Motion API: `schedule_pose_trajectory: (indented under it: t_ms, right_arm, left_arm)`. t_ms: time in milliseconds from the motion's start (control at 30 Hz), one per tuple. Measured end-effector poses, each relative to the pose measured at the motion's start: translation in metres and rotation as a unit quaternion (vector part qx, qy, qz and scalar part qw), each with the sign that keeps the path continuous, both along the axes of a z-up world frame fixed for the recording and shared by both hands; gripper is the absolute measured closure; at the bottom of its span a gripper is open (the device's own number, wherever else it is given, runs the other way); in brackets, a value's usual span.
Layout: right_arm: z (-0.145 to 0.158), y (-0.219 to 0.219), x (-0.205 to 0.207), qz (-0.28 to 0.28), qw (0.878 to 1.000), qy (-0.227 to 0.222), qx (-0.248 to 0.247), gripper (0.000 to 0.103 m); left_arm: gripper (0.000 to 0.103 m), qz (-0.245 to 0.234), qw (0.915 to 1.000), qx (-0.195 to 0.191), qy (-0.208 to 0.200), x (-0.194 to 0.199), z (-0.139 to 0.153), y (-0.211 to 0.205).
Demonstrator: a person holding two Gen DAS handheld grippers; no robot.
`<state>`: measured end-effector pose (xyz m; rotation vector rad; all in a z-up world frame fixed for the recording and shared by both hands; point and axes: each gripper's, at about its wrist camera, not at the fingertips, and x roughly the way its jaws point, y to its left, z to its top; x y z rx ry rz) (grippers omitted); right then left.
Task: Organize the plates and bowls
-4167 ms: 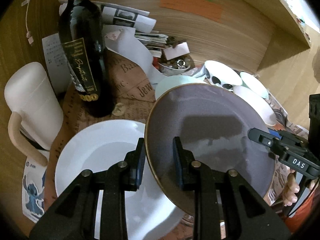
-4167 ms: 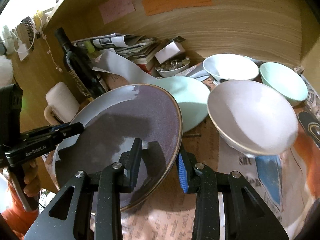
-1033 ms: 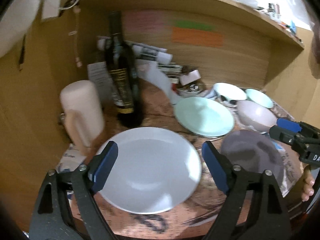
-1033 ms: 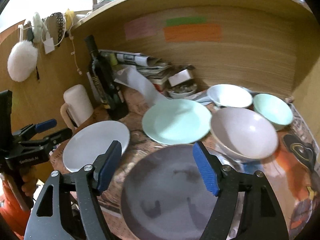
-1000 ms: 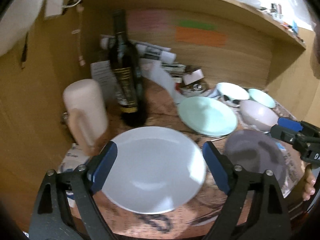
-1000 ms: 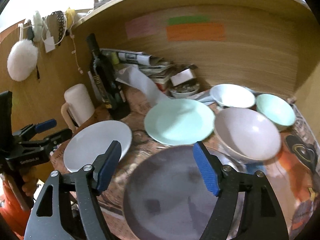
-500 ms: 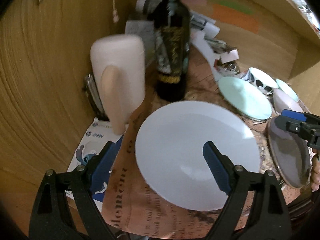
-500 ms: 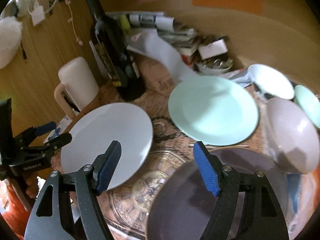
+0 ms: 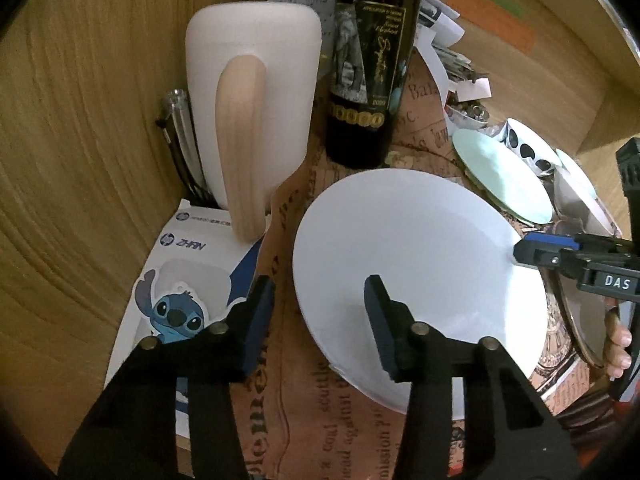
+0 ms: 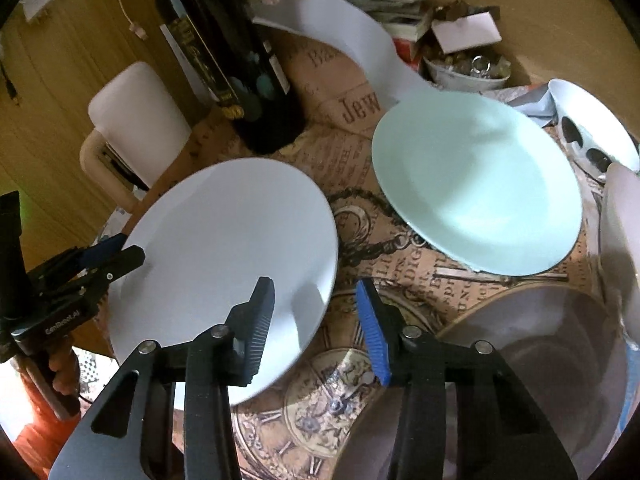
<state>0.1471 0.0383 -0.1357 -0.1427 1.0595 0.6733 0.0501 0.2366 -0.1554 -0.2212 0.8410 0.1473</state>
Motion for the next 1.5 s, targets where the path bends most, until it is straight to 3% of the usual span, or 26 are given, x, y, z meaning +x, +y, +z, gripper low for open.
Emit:
schedule_pose_trajectory:
  t_ms: [267,833,1500]
  right_arm:
    - [-0.008,0.011,0.002,0.014,1.0,0.014,-0.014,0.069]
    - [-0.002,-0.002,0.003,-0.015,1.0,0.011,-0.004,0.073]
    - [0.036,-0.041,-0.02,-0.038,0.997,-0.063,0.025,0.074]
  left_arm:
    - [0.067,-0.016,0.9995,-0.024,0.011,0.005,-0.01,0.001]
    - [0.068,-0.015,0.9996,-0.022,0.007,0.005,-0.006,-0.009]
    - [0.067,-0.037,0.998,-0.006,-0.05,0.002,0.027,-0.049]
